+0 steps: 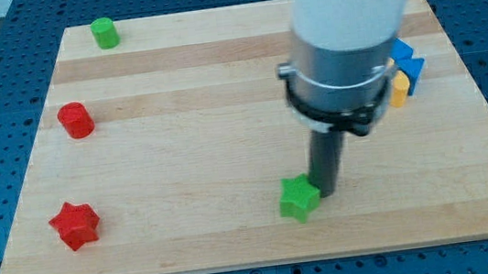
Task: Push the red star into green star
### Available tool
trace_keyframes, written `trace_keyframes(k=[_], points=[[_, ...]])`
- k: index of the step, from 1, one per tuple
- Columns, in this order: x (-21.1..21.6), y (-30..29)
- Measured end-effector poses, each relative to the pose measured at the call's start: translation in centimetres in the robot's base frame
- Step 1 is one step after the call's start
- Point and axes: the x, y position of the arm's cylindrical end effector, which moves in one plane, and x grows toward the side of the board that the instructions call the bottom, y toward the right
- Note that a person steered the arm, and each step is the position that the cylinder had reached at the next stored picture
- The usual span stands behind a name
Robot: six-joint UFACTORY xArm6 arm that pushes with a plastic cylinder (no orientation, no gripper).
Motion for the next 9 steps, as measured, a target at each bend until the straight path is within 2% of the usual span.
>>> trace_keyframes(k=[1,2,3,4,5,6,7,9], points=[[0.0,-2.2],[-1.3,-1.0],[-4.7,-4.2],[-7.2,-14.2],[-7.8,-27.2],[-5.8,-35.7],[-4.6,-35.7],[1.3,-35.7]])
